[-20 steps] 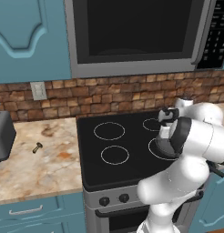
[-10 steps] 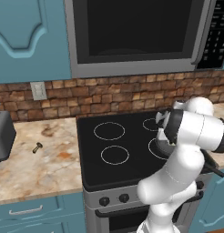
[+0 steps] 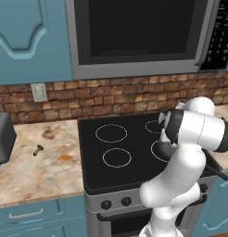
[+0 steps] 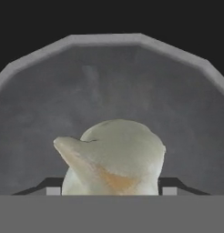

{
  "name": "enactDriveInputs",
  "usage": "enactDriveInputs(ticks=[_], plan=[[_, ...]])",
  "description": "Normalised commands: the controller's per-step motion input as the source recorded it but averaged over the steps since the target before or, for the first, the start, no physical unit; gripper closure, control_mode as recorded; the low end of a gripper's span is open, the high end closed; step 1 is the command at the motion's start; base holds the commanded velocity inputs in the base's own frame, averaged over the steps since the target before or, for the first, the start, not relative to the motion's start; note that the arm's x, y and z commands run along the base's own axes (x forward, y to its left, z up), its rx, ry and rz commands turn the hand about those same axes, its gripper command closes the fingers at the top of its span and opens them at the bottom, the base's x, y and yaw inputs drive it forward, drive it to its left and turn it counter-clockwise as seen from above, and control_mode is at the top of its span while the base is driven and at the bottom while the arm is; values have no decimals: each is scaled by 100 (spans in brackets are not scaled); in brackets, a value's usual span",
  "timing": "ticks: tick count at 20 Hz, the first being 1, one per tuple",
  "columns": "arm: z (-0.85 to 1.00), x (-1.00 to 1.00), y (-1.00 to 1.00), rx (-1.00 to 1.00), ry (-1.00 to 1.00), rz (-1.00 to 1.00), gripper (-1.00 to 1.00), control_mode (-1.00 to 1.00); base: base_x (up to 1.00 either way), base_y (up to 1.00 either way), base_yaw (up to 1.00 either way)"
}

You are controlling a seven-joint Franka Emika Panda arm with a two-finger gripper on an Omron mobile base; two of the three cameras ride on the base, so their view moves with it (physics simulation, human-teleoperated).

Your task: Put the garlic and mushroom in the pan. Then turn on the front right burner and set the heat to medium.

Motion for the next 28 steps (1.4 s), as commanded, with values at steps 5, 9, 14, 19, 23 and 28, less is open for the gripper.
enactDriveInputs(ticks=[5,9,14,19,23,28], plan=[[15,0,0,0,0,4,-100,-100,0,0,0],[36,-12,3,0,0,5,-100,-100,0,0,0],[36,-50,47,0,-2,7,-100,-100,0,0,0],[12,-50,99,0,-4,16,-100,-100,0,0,0],[5,-26,100,-4,-15,20,-100,-100,0,0,0],[25,0,90,0,-10,19,-100,-100,0,0,0]])
